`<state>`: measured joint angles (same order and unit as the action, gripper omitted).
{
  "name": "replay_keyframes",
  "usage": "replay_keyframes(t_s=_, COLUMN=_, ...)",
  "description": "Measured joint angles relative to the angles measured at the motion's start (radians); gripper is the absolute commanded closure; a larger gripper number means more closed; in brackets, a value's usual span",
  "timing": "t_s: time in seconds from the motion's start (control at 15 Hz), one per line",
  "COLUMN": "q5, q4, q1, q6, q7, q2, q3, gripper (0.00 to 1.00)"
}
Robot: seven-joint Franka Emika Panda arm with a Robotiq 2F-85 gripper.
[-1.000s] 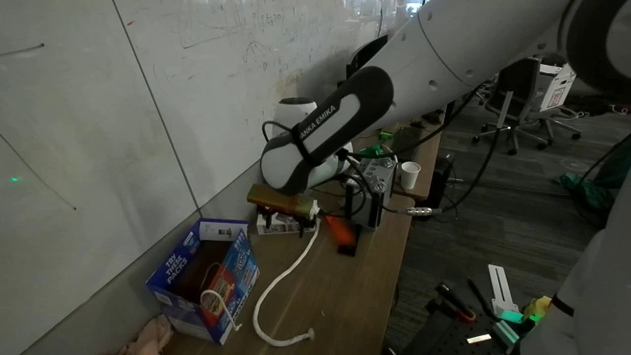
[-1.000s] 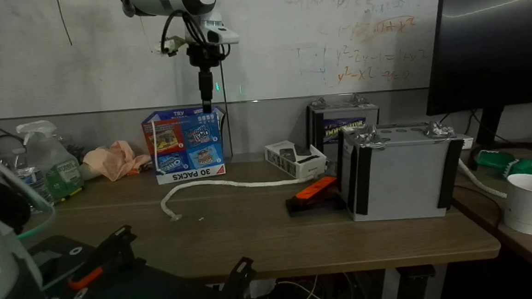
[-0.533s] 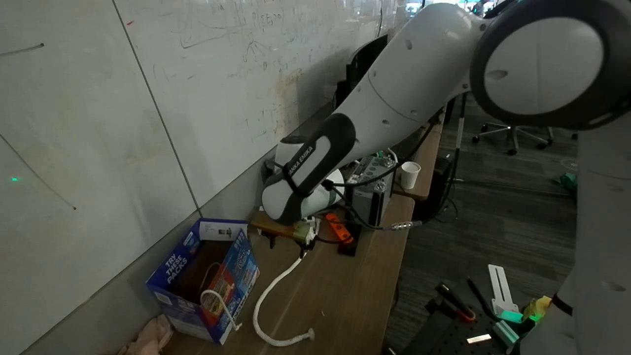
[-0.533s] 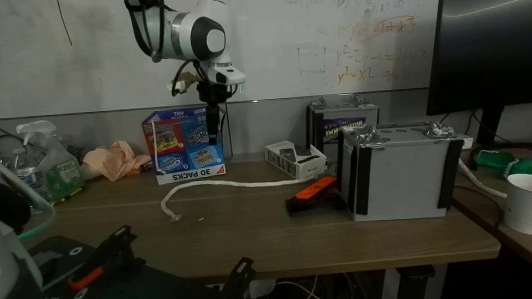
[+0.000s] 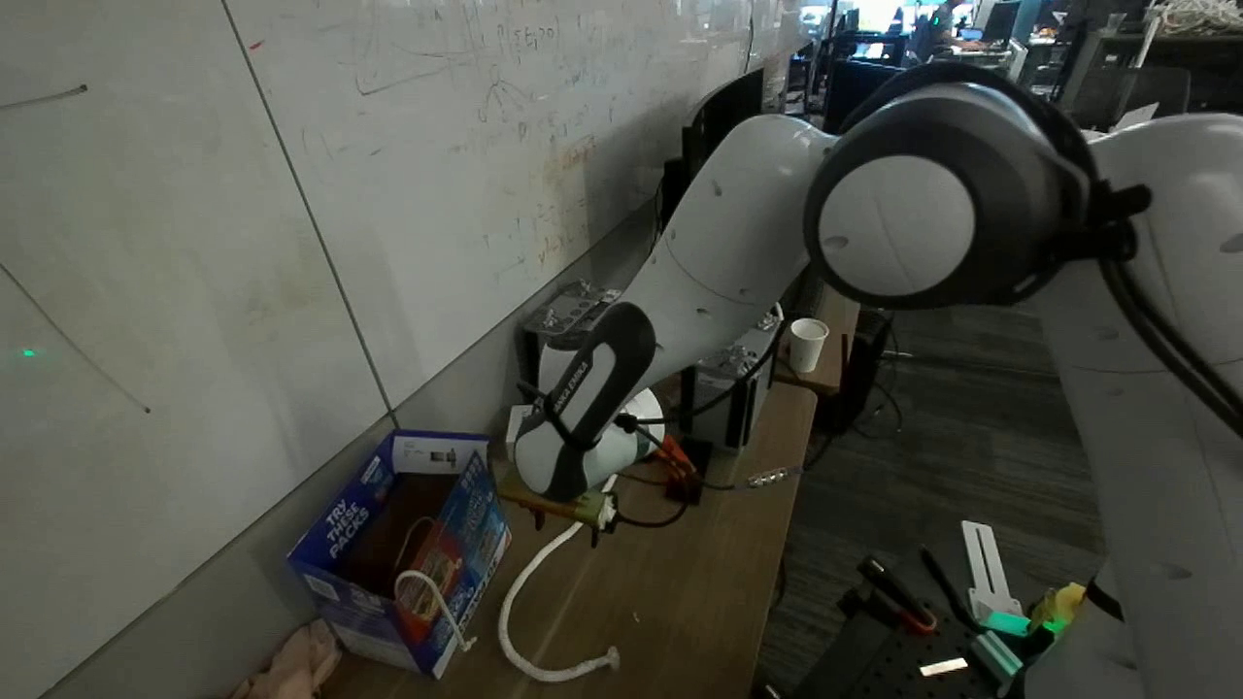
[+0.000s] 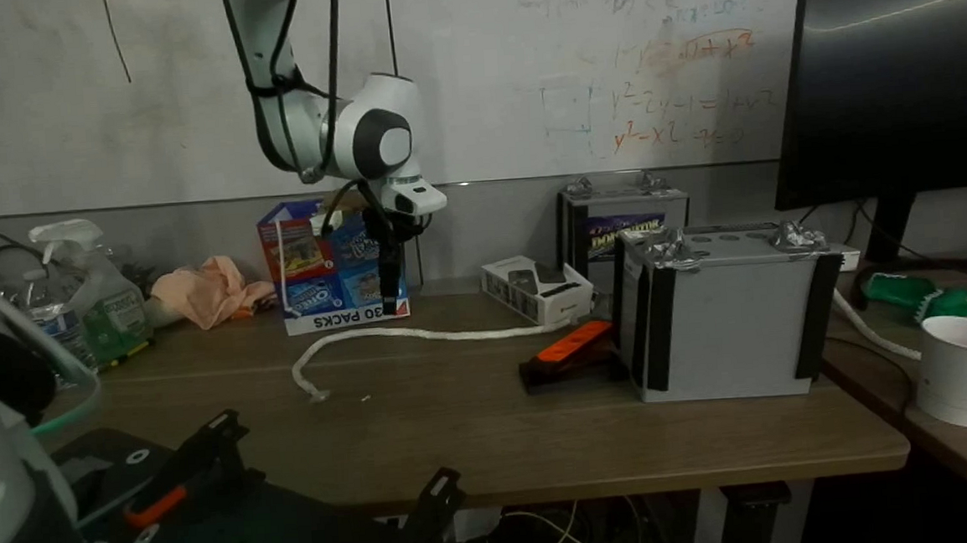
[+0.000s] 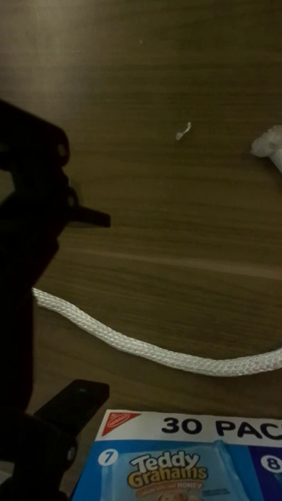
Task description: Put the two ropes in the box one at a time
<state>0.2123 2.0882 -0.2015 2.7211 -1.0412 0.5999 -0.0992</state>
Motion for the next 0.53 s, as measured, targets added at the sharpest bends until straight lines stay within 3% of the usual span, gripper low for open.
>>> replay_keyframes(t_s=0.53, q5=0.001, q4=-0.149, q1=-0.027, q6=0.003, q7=-0.009, q2=0.169, q3=0.016, gripper=0.00)
